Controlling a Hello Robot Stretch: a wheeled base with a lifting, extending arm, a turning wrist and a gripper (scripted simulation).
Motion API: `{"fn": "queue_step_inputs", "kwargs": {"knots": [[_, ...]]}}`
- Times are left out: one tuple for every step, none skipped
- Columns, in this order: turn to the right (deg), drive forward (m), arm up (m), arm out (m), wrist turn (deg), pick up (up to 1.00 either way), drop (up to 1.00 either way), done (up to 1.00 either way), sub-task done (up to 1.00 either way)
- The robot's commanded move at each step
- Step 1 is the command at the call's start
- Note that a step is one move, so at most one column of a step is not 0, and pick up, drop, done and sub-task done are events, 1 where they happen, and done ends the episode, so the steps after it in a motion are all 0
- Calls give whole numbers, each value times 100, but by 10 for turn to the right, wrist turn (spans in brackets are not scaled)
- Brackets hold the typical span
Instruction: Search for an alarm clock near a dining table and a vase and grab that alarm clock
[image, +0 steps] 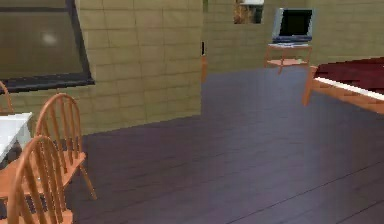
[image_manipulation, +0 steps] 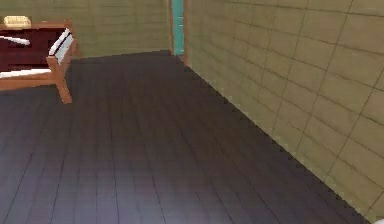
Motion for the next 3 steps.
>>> {"fn": "queue_step_inputs", "kwargs": {"knots": [[-450,0,0,0,0,0,0,0,0],[-450,0,0,0,0,0,0,0,0],[-450,0,0,0,0,0,0,0,0]]}}
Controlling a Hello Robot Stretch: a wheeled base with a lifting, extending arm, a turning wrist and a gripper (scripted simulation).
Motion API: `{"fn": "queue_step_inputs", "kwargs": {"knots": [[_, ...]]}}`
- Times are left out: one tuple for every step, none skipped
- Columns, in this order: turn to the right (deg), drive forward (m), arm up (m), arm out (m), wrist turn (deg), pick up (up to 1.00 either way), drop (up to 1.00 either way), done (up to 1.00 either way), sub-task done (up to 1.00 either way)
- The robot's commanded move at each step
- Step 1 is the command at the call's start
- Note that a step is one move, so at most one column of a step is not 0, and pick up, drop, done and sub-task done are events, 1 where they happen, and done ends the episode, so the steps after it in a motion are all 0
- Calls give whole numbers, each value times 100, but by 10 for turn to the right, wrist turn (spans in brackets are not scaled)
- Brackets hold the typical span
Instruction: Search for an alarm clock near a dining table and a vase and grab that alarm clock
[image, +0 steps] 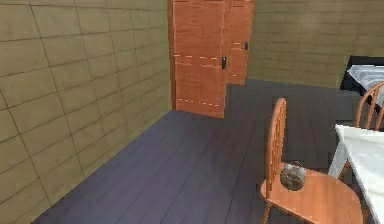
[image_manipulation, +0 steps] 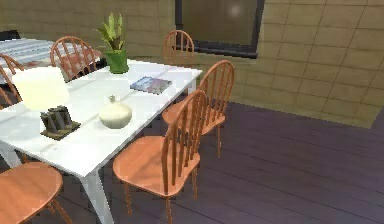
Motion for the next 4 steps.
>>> {"fn": "queue_step_inputs", "kwargs": {"knots": [[-120,0,0,0,0,0,0,0,0],[0,20,0,0,0,0,0,0,0],[-330,0,0,0,0,0,0,0,0],[450,0,0,0,0,0,0,0,0]]}}
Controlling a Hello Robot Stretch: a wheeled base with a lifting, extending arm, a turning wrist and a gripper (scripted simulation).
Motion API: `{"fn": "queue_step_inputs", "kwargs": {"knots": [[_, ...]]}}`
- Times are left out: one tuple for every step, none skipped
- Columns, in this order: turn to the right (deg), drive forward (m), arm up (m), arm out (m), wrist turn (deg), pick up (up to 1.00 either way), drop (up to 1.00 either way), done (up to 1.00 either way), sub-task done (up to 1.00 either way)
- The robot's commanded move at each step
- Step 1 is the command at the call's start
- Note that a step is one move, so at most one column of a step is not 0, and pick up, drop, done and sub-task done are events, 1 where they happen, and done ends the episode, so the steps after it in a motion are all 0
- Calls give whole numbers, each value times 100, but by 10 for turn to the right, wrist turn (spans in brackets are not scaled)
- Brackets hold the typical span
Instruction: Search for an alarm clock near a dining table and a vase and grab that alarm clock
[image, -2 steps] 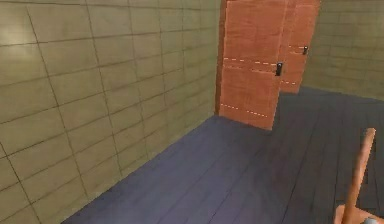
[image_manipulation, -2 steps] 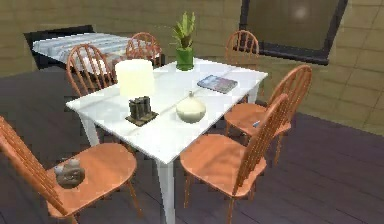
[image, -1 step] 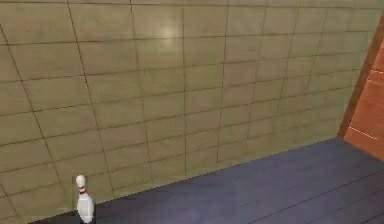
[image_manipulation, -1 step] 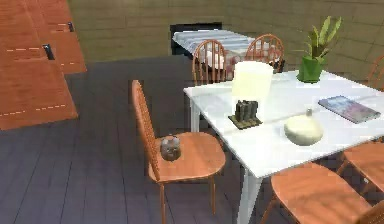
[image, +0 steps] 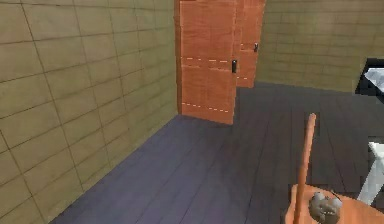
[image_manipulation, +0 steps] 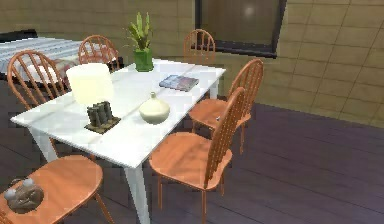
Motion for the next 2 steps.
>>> {"fn": "queue_step_inputs", "kwargs": {"knots": [[300,0,0,0,0,0,0,0,0],[0,50,0,0,0,0,0,0,0]]}}
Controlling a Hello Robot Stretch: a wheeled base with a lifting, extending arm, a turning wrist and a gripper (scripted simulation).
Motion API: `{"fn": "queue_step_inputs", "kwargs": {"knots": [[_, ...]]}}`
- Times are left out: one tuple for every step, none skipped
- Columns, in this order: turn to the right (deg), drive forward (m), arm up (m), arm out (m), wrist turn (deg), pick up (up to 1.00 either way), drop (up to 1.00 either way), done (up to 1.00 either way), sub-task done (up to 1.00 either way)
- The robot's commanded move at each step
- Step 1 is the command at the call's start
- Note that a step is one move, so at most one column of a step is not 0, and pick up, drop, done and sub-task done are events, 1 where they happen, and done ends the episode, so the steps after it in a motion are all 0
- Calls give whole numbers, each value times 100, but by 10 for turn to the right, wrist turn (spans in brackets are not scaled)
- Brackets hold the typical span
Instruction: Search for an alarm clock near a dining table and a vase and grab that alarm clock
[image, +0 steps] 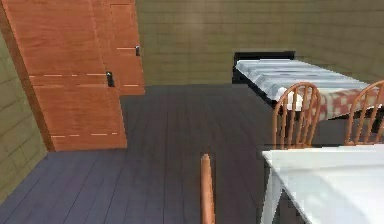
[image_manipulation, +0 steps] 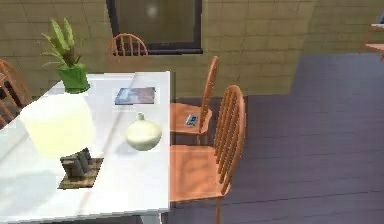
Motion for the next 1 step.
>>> {"fn": "queue_step_inputs", "kwargs": {"knots": [[-450,0,0,0,0,0,0,0,0]]}}
